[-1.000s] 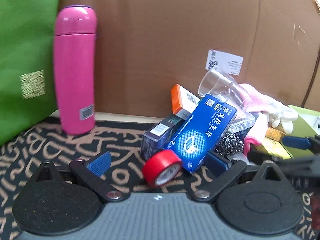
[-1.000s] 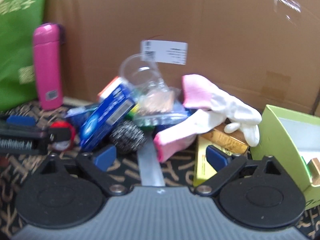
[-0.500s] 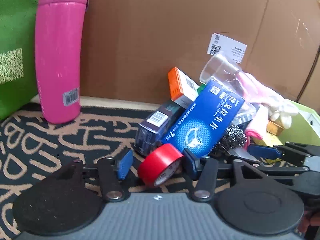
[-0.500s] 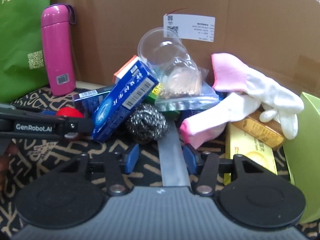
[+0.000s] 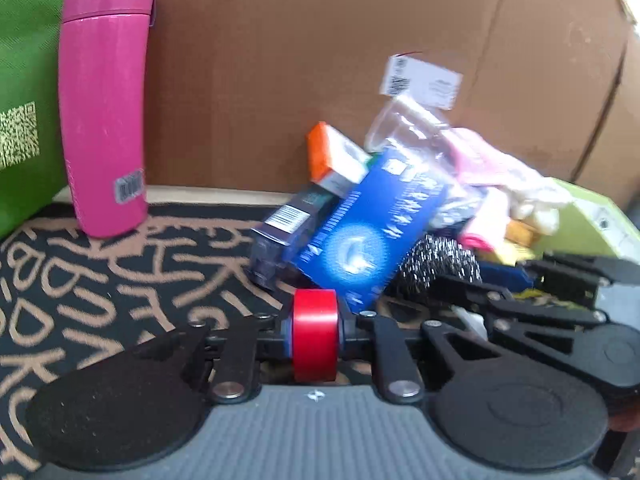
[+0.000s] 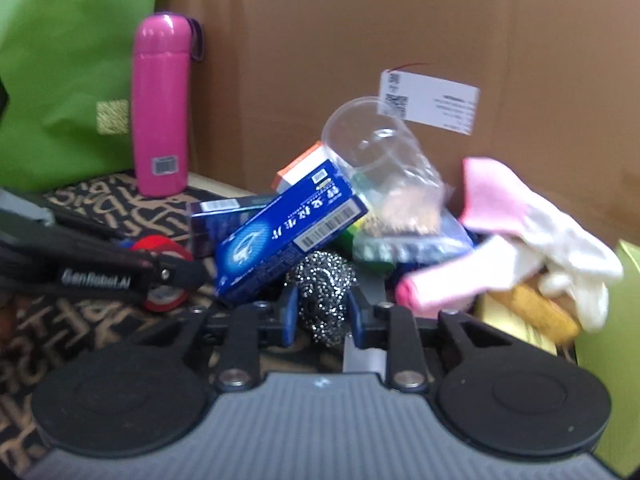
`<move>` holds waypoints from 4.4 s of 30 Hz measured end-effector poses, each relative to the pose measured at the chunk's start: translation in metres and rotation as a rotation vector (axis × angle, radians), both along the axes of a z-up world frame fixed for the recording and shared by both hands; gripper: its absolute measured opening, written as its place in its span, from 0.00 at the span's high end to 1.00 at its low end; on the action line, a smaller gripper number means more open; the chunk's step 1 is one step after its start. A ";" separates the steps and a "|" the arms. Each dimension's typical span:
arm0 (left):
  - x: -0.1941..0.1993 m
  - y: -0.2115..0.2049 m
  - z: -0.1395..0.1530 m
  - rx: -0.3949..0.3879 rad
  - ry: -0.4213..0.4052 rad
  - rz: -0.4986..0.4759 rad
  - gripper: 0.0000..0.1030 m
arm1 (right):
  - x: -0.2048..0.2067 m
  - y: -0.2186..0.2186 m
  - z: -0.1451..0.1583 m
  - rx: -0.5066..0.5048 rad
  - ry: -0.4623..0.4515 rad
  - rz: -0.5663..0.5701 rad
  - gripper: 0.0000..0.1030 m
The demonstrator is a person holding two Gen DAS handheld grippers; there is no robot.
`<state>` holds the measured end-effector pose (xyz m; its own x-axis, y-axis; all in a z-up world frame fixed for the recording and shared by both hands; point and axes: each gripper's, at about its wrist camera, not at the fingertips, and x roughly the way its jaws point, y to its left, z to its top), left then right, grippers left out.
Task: Organize objects
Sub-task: 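Grasp red tape roll with left tool while right tool grasps steel wool, then carry tape and steel wool into lime-green box and open both tools, then move both open tools back toward the item pile, then grasp blue medicine box with left tool while right tool grasps clear plastic tube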
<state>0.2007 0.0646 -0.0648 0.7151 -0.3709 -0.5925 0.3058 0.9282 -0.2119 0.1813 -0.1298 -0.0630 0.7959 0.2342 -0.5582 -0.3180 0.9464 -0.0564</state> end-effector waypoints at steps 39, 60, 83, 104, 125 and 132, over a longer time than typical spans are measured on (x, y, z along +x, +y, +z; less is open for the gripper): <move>-0.079 -0.108 0.035 0.005 -0.057 -0.174 0.82 | -0.105 -0.128 0.050 0.144 -0.069 -0.088 0.69; 0.022 -0.350 0.059 0.022 -0.107 -0.341 0.75 | -0.032 -0.342 0.054 -0.023 -0.044 -0.484 0.65; -0.015 -0.336 0.071 0.081 -0.274 -0.207 0.00 | -0.058 -0.318 0.075 0.046 -0.167 -0.432 0.00; -0.039 -0.067 0.018 0.147 -0.209 0.108 0.03 | -0.060 -0.062 0.019 0.065 0.000 -0.053 0.05; 0.022 -0.084 0.009 0.206 -0.210 -0.082 0.40 | -0.020 -0.048 -0.011 0.087 0.115 -0.146 0.74; -0.058 -0.079 0.022 0.191 -0.170 -0.134 0.40 | -0.082 -0.065 -0.003 0.106 0.177 -0.067 0.72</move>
